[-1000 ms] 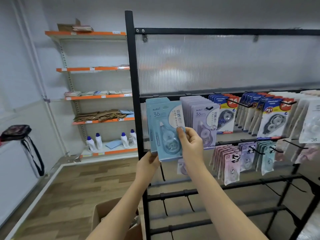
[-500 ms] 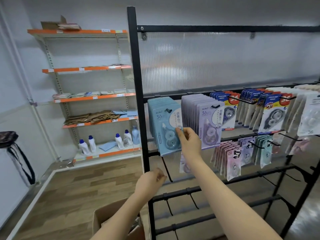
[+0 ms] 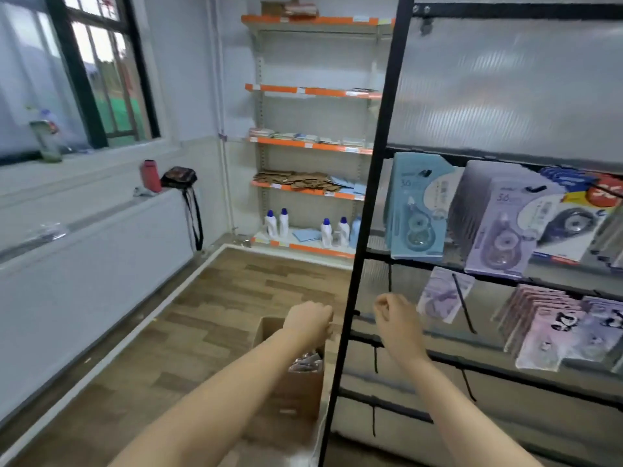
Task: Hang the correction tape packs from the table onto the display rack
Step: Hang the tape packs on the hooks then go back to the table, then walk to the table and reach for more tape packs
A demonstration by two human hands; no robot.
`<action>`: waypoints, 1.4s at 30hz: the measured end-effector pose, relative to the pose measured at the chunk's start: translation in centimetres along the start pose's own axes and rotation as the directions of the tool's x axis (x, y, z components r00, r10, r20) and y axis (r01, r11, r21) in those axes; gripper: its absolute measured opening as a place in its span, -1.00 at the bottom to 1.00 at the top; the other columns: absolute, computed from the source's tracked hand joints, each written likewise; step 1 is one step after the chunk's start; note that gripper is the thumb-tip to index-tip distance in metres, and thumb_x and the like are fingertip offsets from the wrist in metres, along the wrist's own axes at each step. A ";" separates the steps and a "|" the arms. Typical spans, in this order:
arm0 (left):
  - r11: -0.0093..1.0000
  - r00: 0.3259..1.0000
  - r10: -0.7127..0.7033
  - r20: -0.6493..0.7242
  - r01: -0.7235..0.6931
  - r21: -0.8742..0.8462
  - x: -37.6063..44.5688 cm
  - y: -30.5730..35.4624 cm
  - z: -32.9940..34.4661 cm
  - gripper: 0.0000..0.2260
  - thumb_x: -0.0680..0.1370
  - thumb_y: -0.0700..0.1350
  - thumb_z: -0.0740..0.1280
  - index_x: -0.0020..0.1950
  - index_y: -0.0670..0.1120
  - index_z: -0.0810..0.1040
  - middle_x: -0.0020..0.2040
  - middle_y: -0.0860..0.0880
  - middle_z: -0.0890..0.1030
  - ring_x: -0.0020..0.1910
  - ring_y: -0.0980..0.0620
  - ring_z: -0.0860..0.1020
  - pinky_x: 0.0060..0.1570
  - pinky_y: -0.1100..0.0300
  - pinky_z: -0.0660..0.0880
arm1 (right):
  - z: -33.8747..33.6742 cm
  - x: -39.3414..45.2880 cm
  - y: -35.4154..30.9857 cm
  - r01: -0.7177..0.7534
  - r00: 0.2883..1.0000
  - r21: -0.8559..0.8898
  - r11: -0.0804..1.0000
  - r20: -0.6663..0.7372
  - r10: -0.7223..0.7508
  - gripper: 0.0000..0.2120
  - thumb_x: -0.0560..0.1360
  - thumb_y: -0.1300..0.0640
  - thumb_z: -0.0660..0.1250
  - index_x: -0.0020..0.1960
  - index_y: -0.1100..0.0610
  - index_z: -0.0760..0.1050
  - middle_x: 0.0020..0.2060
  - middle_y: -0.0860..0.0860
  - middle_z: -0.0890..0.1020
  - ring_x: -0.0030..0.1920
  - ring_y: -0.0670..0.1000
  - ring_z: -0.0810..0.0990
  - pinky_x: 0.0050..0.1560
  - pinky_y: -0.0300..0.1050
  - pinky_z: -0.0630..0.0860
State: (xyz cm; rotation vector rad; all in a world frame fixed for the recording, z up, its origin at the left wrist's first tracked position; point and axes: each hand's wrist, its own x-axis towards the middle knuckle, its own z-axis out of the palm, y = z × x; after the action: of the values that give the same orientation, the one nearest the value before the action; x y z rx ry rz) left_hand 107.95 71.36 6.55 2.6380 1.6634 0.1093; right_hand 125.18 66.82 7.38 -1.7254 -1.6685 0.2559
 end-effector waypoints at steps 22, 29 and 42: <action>0.425 0.433 -0.901 0.010 0.879 0.218 -55.2 -23.0 -7.5 -0.73 0.61 -0.09 0.19 0.27 -0.16 0.46 0.23 -0.17 0.53 0.22 -0.16 0.49 0.10 0.03 0.44 | 24.1 -29.0 -45.1 0.930 0.175 0.152 0.336 0.620 -0.765 -0.63 0.57 0.21 0.18 0.37 0.16 0.32 0.27 0.10 0.45 0.27 0.12 0.40 0.25 0.00 0.41; 0.168 0.170 -0.985 0.016 0.952 0.254 -78.0 -26.3 -8.6 -0.67 0.61 0.00 0.21 0.31 -0.12 0.44 0.27 -0.15 0.50 0.26 -0.14 0.45 0.17 0.03 0.40 | 28.4 -47.8 -57.8 0.927 -0.092 0.342 0.152 0.602 -0.793 -0.68 0.59 0.21 0.13 0.33 0.18 0.34 0.25 0.13 0.46 0.27 0.14 0.41 0.24 0.01 0.41; -0.163 -0.189 -0.972 0.142 0.970 0.180 -101.5 -33.1 -2.9 -0.67 0.62 0.03 0.16 0.27 -0.13 0.44 0.27 -0.14 0.48 0.27 -0.11 0.44 0.17 0.05 0.39 | 39.5 -65.0 -71.6 0.834 -0.363 0.545 0.089 0.662 -0.656 -0.64 0.57 0.18 0.19 0.35 0.19 0.35 0.31 0.14 0.43 0.33 0.13 0.35 0.30 0.01 0.37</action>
State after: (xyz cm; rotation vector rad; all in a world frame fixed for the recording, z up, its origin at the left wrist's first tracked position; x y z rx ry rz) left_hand 34.38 -5.98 2.73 0.4036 2.9185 -0.2527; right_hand 35.53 13.59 0.57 0.2545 -3.3407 0.2746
